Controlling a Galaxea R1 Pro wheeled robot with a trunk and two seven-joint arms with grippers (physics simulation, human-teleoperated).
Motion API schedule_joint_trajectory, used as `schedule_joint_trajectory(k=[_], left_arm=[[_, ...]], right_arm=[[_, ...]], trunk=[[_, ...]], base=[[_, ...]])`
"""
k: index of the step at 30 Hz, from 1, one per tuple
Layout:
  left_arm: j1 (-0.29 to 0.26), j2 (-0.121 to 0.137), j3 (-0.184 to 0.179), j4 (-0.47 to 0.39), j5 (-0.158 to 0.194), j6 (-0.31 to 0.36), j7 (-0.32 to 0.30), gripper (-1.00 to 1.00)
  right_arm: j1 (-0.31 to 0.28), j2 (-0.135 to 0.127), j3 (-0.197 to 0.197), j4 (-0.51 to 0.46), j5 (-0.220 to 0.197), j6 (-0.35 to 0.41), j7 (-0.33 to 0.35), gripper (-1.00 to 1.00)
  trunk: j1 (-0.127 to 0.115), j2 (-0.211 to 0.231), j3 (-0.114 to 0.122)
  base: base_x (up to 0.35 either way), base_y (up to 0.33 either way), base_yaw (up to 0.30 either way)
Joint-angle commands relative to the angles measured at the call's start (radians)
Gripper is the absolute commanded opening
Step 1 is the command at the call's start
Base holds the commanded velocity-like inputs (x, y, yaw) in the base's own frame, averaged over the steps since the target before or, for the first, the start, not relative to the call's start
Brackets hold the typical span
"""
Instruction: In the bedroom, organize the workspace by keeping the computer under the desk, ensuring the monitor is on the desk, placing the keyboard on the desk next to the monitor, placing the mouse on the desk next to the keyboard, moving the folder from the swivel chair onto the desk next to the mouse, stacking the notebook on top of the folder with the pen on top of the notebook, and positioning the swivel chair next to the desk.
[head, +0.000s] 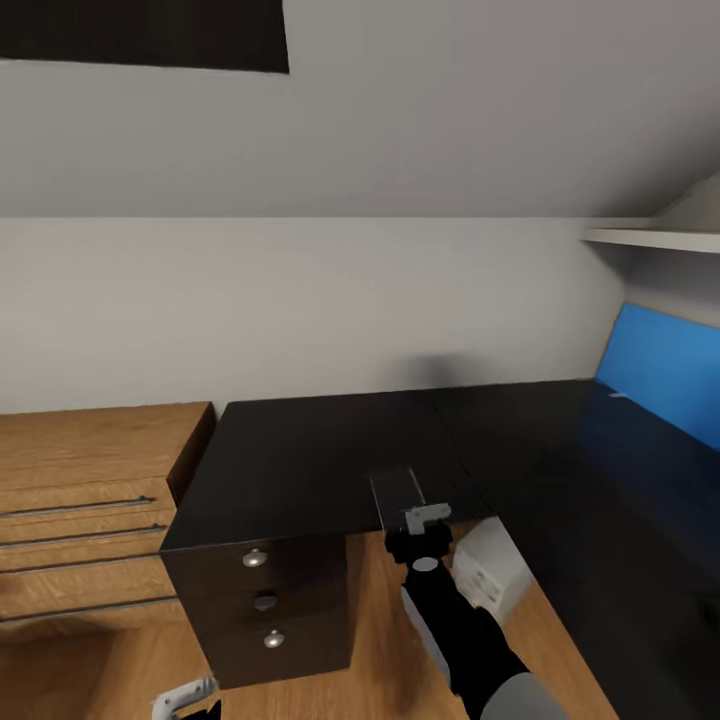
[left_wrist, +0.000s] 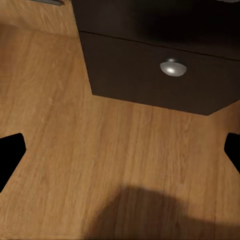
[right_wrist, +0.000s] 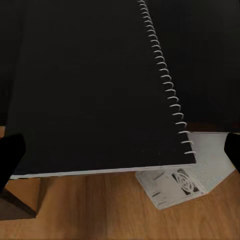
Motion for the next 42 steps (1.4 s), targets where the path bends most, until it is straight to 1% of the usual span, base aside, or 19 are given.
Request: schedule_joint_trajectory(k=[1,5,7,8,10,13,14,15,18,19,20,21,25,33,35,41,42], left_arm=[[-0.001,0.000,0.001,0.000,0.007,0.006,0.002,1.00],[0.000,0.001,0.001,0.004,0.006,0.006,0.002,1.00],[0.000,0.001,0.002,0.005,0.006,0.006,0.002,1.00],[0.000,0.001,0.002,0.007,0.006,0.007,0.002,1.00],[0.000,0.001,0.002,0.014,0.005,0.007,0.002,1.00],[0.000,0.002,0.003,0.023,0.005,0.007,0.002,1.00],[0.000,0.002,0.003,0.028,0.005,0.007,0.002,1.00],[0.000,0.003,0.003,0.034,0.005,0.006,0.003,1.00],[0.000,0.003,0.004,0.037,0.006,0.006,0.003,1.00],[0.000,0.004,0.004,0.039,0.006,0.006,0.004,1.00],[0.000,0.004,0.004,0.039,0.006,0.006,0.004,1.00],[0.000,0.004,0.004,0.039,0.006,0.006,0.004,1.00],[0.000,0.004,0.004,0.040,0.006,0.006,0.004,1.00],[0.000,0.005,0.004,0.040,0.007,0.006,0.004,1.00],[0.000,0.005,0.004,0.040,0.007,0.005,0.005,1.00],[-0.001,0.004,0.004,0.040,0.007,0.005,0.005,1.00],[-0.001,0.004,0.004,0.040,0.007,0.002,0.005,1.00]], right_arm=[[-0.001,0.000,0.017,0.009,0.001,-0.009,-0.011,1.00],[-0.001,0.000,0.058,0.032,0.000,-0.046,-0.036,1.00],[-0.001,0.000,0.070,0.038,0.000,-0.056,-0.053,1.00],[-0.001,0.000,0.078,0.042,-0.001,-0.062,-0.074,1.00],[0.000,0.000,0.086,0.046,-0.001,-0.069,-0.105,1.00],[0.000,0.000,0.091,0.049,-0.001,-0.072,-0.126,1.00],[0.000,0.000,0.098,0.053,-0.001,-0.074,-0.134,1.00],[0.000,0.000,0.113,0.061,-0.001,-0.075,-0.142,1.00],[0.000,0.000,0.132,0.067,-0.001,-0.076,-0.146,1.00],[0.000,0.000,0.159,0.071,-0.001,-0.076,-0.149,1.00],[0.000,0.000,0.168,0.072,-0.001,-0.076,-0.150,1.00],[0.000,0.000,0.185,0.074,-0.001,-0.076,-0.150,1.00],[0.000,0.000,0.215,0.080,-0.001,-0.077,-0.151,1.00],[0.000,0.000,0.229,0.094,-0.001,-0.077,-0.151,1.00],[0.000,0.000,0.231,0.109,0.000,-0.090,-0.151,1.00],[0.000,0.000,0.235,0.119,0.001,-0.102,-0.151,1.00],[0.000,0.000,0.243,0.120,0.001,-0.103,-0.151,1.00]], trunk=[[0.000,-0.001,-0.002],[0.000,-0.001,-0.004],[0.000,-0.001,-0.005],[0.000,-0.001,-0.006],[0.000,-0.001,-0.007],[0.000,-0.001,-0.009],[0.000,-0.001,-0.009],[0.000,-0.001,-0.010],[0.000,-0.001,-0.012],[0.000,-0.001,-0.013],[0.000,-0.001,-0.013],[0.000,-0.001,-0.014],[0.000,-0.001,-0.017],[0.000,-0.001,-0.022],[0.000,-0.001,-0.024],[0.000,-0.001,-0.029],[0.000,-0.001,-0.030]], base=[[0.000,0.000,0.282],[-0.033,0.000,0.280],[-0.149,0.000,0.279],[-0.230,0.000,0.278],[-0.267,0.000,0.277],[-0.302,0.000,0.277],[-0.319,0.000,0.276],[-0.328,0.000,0.276],[-0.331,0.000,0.275],[-0.335,0.000,0.274],[-0.335,0.000,0.273],[-0.336,0.000,0.272],[-0.336,0.000,0.270],[-0.337,0.000,0.267],[-0.261,0.000,0.263],[-0.084,0.000,0.262],[-0.022,0.000,0.261]])
